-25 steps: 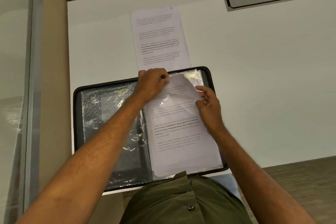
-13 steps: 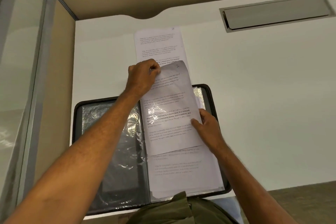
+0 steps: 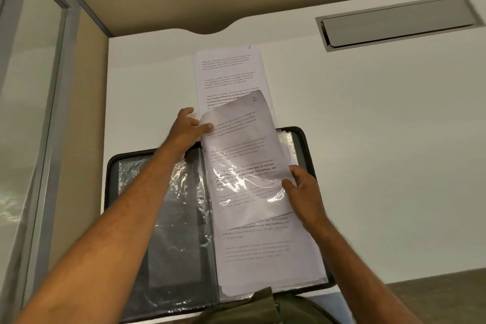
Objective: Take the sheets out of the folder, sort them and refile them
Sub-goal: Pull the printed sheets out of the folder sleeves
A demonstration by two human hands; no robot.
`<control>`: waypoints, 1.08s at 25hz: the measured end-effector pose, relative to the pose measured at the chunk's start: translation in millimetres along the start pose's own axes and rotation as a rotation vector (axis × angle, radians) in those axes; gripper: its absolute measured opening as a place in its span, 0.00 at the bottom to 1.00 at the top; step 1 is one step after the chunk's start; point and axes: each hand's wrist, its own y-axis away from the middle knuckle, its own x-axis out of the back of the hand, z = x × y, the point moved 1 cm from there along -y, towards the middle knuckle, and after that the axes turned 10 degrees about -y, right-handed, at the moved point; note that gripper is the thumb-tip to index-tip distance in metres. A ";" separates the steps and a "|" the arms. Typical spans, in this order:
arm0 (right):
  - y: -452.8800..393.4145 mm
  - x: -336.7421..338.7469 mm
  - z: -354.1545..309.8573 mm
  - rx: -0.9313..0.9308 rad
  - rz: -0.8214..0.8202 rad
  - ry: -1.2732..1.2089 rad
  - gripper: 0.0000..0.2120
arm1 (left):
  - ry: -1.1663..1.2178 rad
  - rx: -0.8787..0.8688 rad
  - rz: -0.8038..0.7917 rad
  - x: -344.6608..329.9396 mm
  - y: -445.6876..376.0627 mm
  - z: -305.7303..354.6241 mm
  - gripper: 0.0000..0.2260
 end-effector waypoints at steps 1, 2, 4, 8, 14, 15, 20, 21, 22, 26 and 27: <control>0.2 0.0 0.1 0.002 0.002 0.001 0.17 | 0.020 0.021 -0.001 0.5 0.2 -4.8 0.35; 0.3 0.1 -0.2 0.002 0.005 -0.009 0.17 | 0.036 0.035 -0.010 0.8 -0.1 -7.7 0.32; 0.5 0.0 -0.9 0.000 0.008 -0.030 0.18 | 0.039 0.048 -0.057 0.2 0.5 -8.5 0.19; 1.6 0.6 -3.2 0.005 0.006 -0.035 0.16 | 0.036 0.055 -0.080 -1.8 0.1 -2.8 0.05; -3.2 1.7 -0.6 -0.035 -0.010 -0.061 0.12 | 0.202 0.085 -0.008 0.7 -11.7 18.8 0.05; -4.5 1.9 -0.3 -0.041 -0.007 -0.067 0.11 | 0.214 0.070 0.020 2.4 -16.1 22.4 0.05; -8.8 0.5 -1.9 -0.048 0.015 -0.058 0.06 | 0.408 0.085 0.117 12.3 -41.3 37.2 0.04; -9.5 -0.2 -2.2 -0.051 0.020 -0.049 0.06 | 0.477 0.094 0.125 13.5 -45.8 39.0 0.06; -9.4 -0.8 -2.6 -0.054 0.029 -0.043 0.05 | 0.543 0.096 0.118 14.3 -49.2 39.9 0.09; -9.3 -2.0 -4.8 -0.070 0.076 -0.041 0.06 | 0.465 0.151 -0.021 17.0 -46.0 29.3 0.19; -9.0 -1.9 -5.0 -0.073 0.085 -0.038 0.06 | 0.357 0.169 -0.069 19.3 -43.4 22.6 0.18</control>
